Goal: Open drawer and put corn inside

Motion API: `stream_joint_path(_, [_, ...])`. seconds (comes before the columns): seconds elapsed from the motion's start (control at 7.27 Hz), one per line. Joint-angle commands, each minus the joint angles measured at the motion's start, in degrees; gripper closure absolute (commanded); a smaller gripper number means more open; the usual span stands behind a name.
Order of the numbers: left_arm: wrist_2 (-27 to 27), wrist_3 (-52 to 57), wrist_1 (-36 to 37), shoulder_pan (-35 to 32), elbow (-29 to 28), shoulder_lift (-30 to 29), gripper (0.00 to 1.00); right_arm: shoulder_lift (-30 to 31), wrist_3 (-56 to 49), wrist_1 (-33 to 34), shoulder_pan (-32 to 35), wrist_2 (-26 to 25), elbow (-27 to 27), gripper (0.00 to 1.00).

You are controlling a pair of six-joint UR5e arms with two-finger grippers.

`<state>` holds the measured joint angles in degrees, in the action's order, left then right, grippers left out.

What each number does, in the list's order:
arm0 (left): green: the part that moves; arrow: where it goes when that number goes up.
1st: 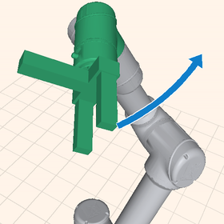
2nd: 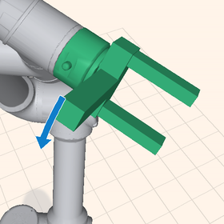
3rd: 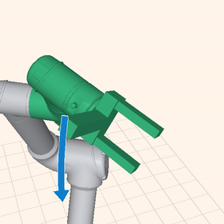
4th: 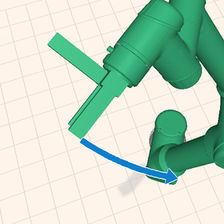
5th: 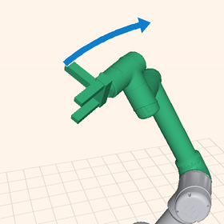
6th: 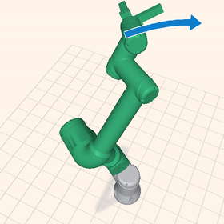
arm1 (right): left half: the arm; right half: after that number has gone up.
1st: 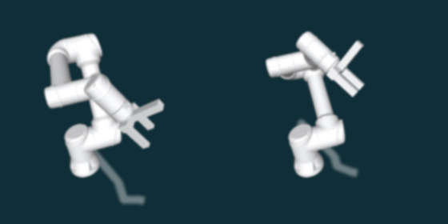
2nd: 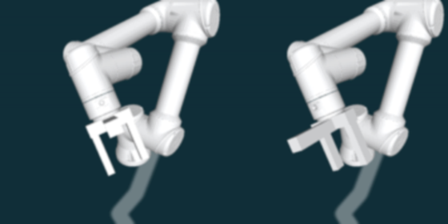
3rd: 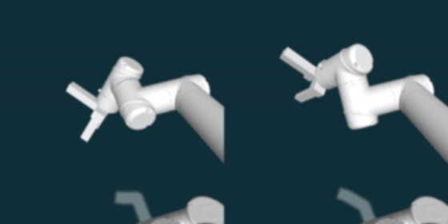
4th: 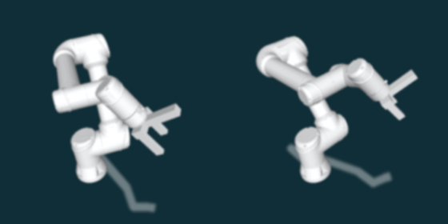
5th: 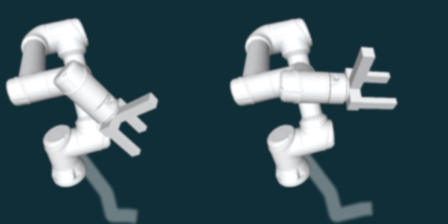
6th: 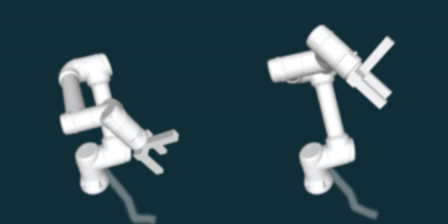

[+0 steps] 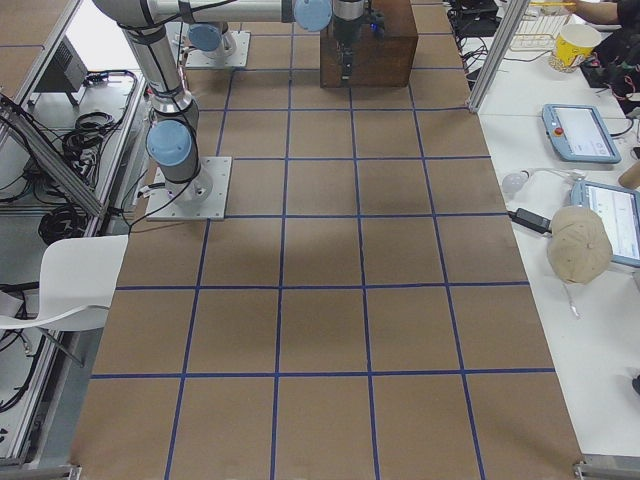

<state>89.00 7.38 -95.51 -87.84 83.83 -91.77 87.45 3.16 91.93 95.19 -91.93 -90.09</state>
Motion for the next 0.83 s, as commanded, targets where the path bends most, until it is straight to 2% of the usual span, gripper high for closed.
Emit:
stream_joint_path(0.0, [0.21, 0.09, -0.02, 0.13, 0.19, 0.44, 0.0, 0.0, 0.0, 0.0, 0.0, 0.0, 0.0, 0.0])
stream_joint_path(0.69, [0.21, 0.0, 0.06, 0.22, 0.27, -0.52, 0.0, 0.0, 0.0, 0.0, 0.0, 0.0, 0.0, 0.0])
